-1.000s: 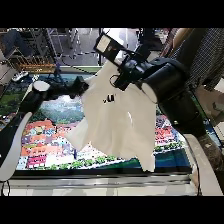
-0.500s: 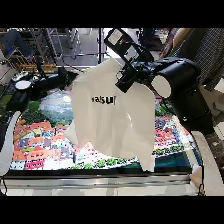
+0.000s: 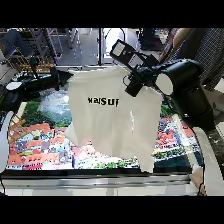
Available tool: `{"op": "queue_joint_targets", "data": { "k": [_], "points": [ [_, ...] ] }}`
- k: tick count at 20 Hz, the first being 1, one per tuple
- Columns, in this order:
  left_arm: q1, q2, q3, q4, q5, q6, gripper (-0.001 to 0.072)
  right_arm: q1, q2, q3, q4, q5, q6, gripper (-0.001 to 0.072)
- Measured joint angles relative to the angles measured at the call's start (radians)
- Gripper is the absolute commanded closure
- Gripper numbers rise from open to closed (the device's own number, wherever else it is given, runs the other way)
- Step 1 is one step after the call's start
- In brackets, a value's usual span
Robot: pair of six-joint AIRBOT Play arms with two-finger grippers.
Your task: Fold the clothes and pants, and hang the long-sleeved shirts on hangers.
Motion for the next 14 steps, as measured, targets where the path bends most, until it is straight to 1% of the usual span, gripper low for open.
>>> {"op": "queue_joint_targets", "data": {
  "k": [3, 6, 8, 10, 14],
  "points": [
    [0.027, 0.000, 0.000, -0.002, -0.082, 0.003, 0.0691, -0.015, 0.000, -0.006, 0.014, 0.030, -0.061, 0.0692],
    [0.053, 0.000, 0.000, -0.003, -0.121, 0.004, 0.0691, -0.021, 0.001, -0.026, 0.070, 0.055, -0.114, 0.0692],
    [0.066, 0.000, 0.000, -0.003, -0.147, 0.009, 0.0691, -0.023, 0.001, -0.051, 0.076, 0.067, -0.141, 0.0692],
    [0.080, -0.001, 0.000, -0.002, -0.194, 0.019, 0.0691, -0.025, 0.001, -0.080, 0.088, 0.082, -0.158, 0.0692],
    [0.105, -0.001, 0.000, 0.000, -0.216, 0.039, 0.0692, -0.038, 0.002, -0.124, 0.167, 0.084, -0.162, 0.0692]
  ]
}}
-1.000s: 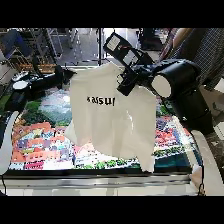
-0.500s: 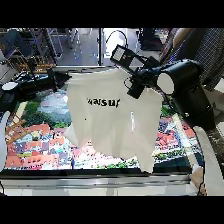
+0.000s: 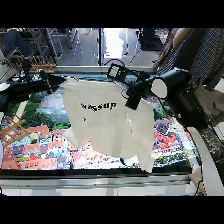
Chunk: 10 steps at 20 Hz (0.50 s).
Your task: Fold the clothes and pants, and hang the long-sleeved shirts on hangers.
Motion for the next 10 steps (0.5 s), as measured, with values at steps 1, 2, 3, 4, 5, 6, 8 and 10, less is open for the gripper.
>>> {"op": "queue_joint_targets", "data": {
  "k": [1, 2, 3, 4, 5, 6, 8, 10],
  "points": [
    [0.007, 0.000, 0.000, 0.000, -0.023, 0.004, 0.0692, -0.004, 0.000, -0.008, 0.007, -0.001, 0.009, 0.0692],
    [0.013, 0.000, 0.000, 0.000, -0.043, 0.007, 0.0692, -0.009, 0.002, -0.015, 0.013, -0.002, 0.015, 0.0692],
    [0.018, 0.000, 0.000, -0.001, -0.045, 0.010, 0.0691, -0.011, 0.003, -0.024, 0.017, -0.005, 0.019, 0.0692],
    [0.023, 0.000, 0.000, 0.000, -0.051, 0.013, 0.0691, -0.014, 0.004, -0.034, 0.031, -0.008, 0.029, 0.0692],
    [0.026, 0.000, 0.000, 0.000, -0.056, 0.019, 0.0692, -0.017, 0.006, -0.046, 0.058, -0.008, 0.037, 0.0692],
    [0.028, 0.000, 0.000, 0.000, -0.058, 0.026, 0.0692, -0.018, 0.007, -0.060, 0.060, -0.011, 0.045, 0.0692],
    [0.031, 0.000, 0.000, 0.000, -0.071, 0.044, 0.0692, -0.020, 0.007, -0.094, 0.066, -0.019, 0.067, 0.0692],
    [0.034, 0.001, 0.003, 0.001, -0.096, 0.055, 0.0692, -0.021, 0.008, -0.131, 0.068, -0.024, 0.087, 0.0692]
  ]
}}
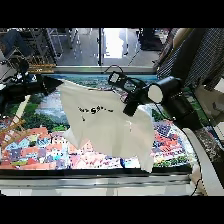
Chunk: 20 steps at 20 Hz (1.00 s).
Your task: Fold the clothes and pants, and hang the long-sleeved shirts on hangers.
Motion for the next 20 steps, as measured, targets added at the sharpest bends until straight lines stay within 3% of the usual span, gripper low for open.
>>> {"op": "queue_joint_targets", "data": {
  "k": [3, 5, 7, 8, 10, 11, 20],
  "points": [
    [-0.005, 0.000, 0.027, 0.001, 0.002, 0.018, 0.0691, 0.003, -0.002, -0.044, 0.012, -0.029, 0.044, 0.0692],
    [-0.030, 0.003, 0.064, -0.002, 0.064, 0.023, 0.0684, 0.010, -0.004, -0.060, -0.076, -0.106, 0.114, 0.0692],
    [-0.073, 0.008, 0.108, -0.025, 0.131, 0.025, 0.0533, 0.016, -0.007, -0.069, -0.241, -0.166, 0.188, 0.0692],
    [-0.095, 0.016, 0.130, -0.054, 0.174, 0.026, 0.0514, 0.017, -0.010, -0.073, -0.311, -0.159, 0.226, 0.0692],
    [-0.153, 0.034, 0.164, -0.061, 0.160, 0.028, 0.0226, 0.023, -0.013, -0.074, -0.356, -0.235, 0.299, 0.0692],
    [-0.184, 0.050, 0.176, -0.061, 0.132, 0.028, 0.0195, 0.026, -0.011, -0.075, -0.346, -0.267, 0.338, 0.0692],
    [-0.222, 0.232, 0.206, -0.009, 0.032, 0.011, 0.0204, -0.038, 0.091, -0.033, -0.357, -0.354, 0.661, 0.0692]
  ]
}}
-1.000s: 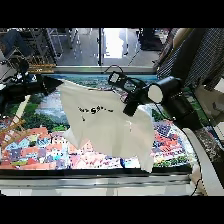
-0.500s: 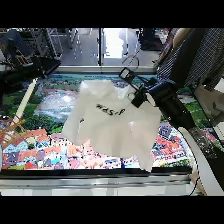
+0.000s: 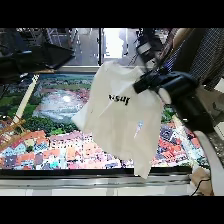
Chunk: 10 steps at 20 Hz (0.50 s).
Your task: Fold the clothes and pants, and hang the long-sleeved shirts on hangers.
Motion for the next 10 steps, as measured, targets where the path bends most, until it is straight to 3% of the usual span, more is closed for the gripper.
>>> {"op": "queue_joint_targets", "data": {
  "k": [3, 6, 10],
  "points": [
    [0.024, 0.056, 0.001, 0.080, -0.032, -0.021, 0.0204, -0.089, 0.065, 0.077, -0.067, 0.031, 0.160, 0.0692],
    [0.038, 0.103, 0.001, 0.166, -0.045, -0.032, 0.0204, -0.232, 0.115, 0.195, -0.173, 0.196, 0.272, 0.0692],
    [0.043, 0.144, 0.001, 0.214, -0.054, -0.035, 0.0204, -0.552, 0.148, 0.357, -0.340, 0.517, 0.234, 0.0692]
  ]
}}
